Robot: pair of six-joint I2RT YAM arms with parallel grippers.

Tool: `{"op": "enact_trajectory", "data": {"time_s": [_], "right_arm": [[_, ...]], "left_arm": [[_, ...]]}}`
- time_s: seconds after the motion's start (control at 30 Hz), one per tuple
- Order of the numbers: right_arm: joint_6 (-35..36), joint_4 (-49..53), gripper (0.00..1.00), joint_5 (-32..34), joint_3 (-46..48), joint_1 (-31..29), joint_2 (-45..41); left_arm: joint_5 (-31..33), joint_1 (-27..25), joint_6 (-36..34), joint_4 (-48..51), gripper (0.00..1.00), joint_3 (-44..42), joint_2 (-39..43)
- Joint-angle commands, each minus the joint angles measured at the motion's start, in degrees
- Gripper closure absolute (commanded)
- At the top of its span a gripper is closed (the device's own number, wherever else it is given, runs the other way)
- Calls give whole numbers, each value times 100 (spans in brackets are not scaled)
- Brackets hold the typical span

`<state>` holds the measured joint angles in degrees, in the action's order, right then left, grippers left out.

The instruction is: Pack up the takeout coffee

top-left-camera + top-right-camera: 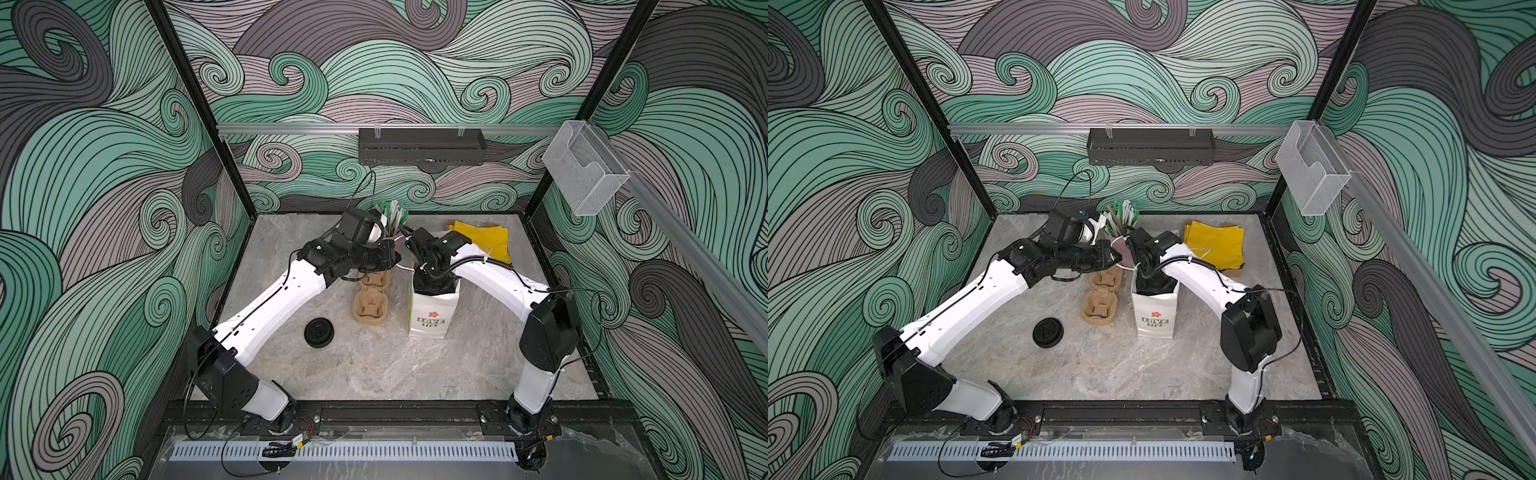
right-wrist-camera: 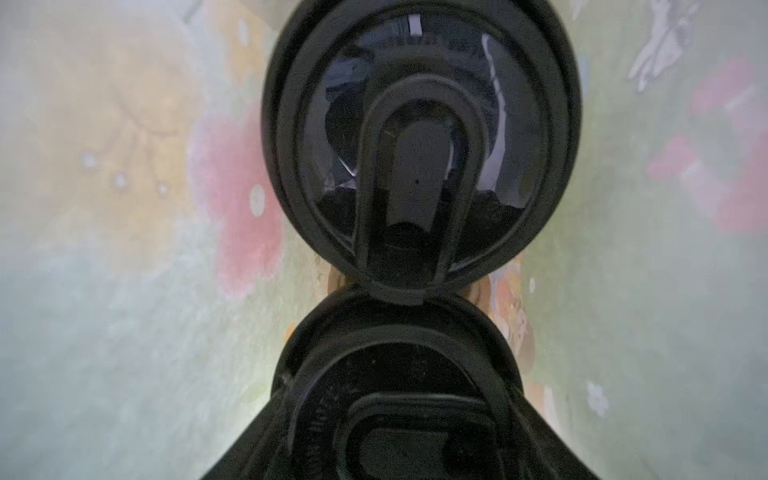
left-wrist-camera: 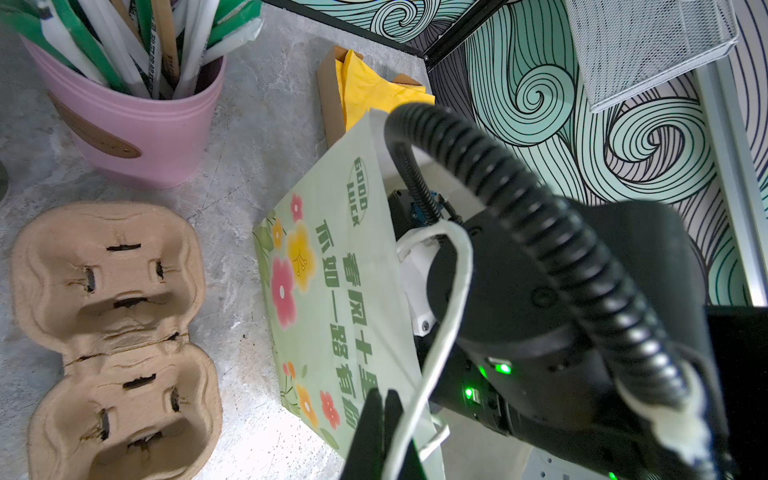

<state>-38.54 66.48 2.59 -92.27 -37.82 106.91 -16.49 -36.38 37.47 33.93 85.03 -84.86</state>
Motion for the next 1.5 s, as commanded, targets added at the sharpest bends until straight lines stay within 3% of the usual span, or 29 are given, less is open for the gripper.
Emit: {"op": "enact_trajectory", "data": {"time_s": [0.0,0.47,1.03,1.47], "right_arm": [[24,-460,48,-797,1455,35,2200],[131,-645,46,-891,1430,52,2426],[155,118,25,-507,759,40,1248],[159,344,15,-433,448,40,851]], "left_arm": [[41,48,-135,157,100,31,160],[36,46,-145,162,100,41,163],[146,51,-170,228,100,-31,231],[181,48,-240,320,100,-4,208]]}}
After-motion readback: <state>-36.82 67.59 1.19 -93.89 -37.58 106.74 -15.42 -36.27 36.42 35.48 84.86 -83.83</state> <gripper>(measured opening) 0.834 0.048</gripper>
